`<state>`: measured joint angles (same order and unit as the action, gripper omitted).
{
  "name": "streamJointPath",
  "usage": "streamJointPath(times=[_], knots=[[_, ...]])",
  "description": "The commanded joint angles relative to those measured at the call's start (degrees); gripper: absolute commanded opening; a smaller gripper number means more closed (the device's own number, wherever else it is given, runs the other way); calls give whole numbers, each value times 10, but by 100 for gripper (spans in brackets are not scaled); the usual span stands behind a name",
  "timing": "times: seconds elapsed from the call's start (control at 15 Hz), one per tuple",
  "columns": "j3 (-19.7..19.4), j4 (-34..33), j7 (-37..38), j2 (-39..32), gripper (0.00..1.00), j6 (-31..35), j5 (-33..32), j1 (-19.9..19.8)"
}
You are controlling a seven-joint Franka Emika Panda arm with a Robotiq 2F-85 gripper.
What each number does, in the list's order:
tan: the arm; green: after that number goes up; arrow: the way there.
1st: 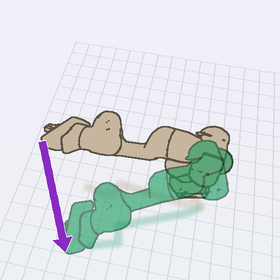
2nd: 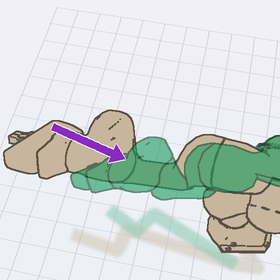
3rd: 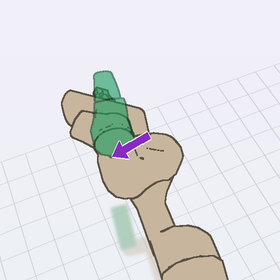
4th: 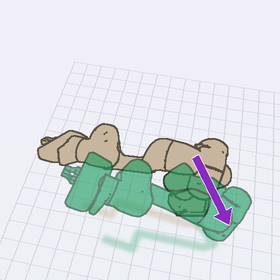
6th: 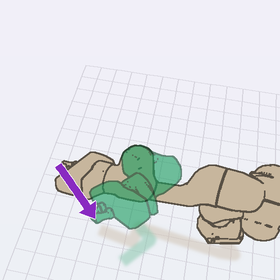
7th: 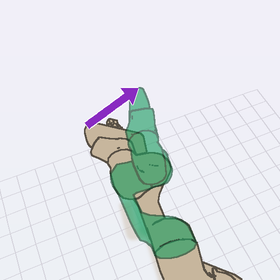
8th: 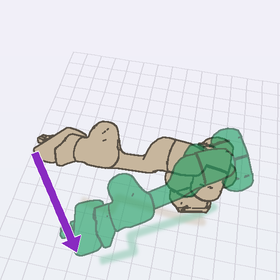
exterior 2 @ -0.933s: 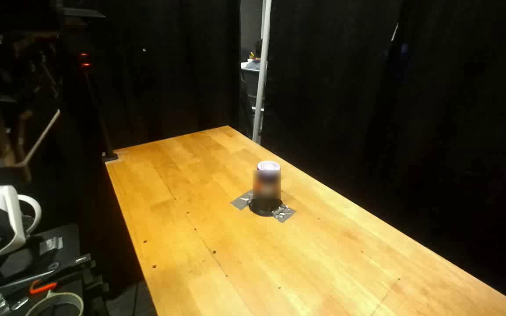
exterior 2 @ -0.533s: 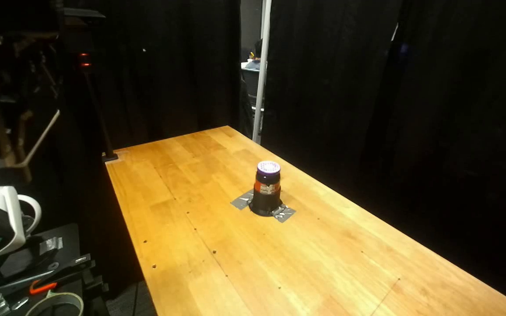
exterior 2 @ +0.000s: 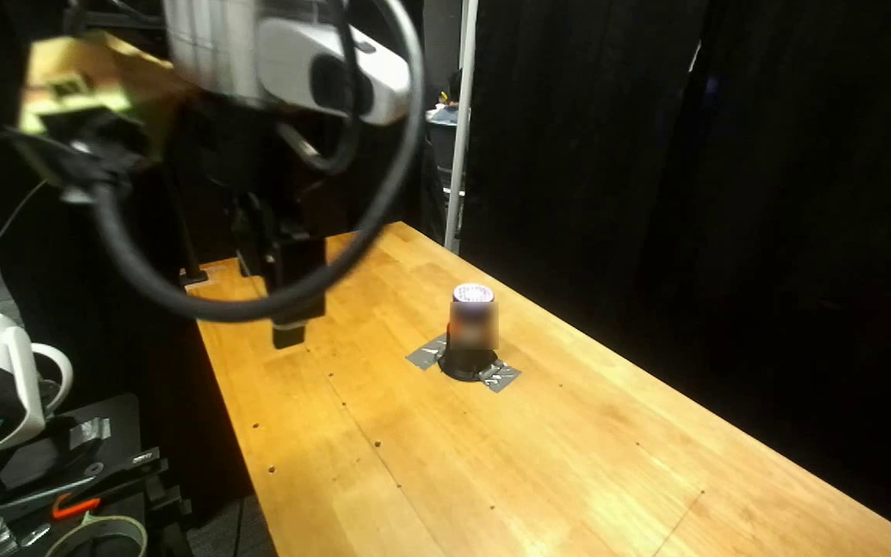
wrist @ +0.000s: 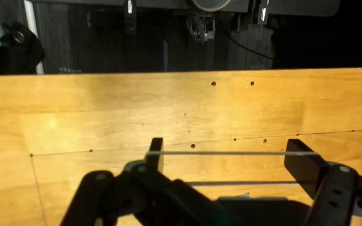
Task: Put the elastic around the bottle
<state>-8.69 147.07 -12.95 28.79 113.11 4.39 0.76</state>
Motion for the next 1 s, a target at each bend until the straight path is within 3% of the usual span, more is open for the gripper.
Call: streamJointPath(times=[0.0,0.53,0.93], knots=[[12,-80,-61,-151,100,60,38,37],[89,-316,-52,-430,100,136,32,36],[122,-481,-48,-561,100,129,25,24]])
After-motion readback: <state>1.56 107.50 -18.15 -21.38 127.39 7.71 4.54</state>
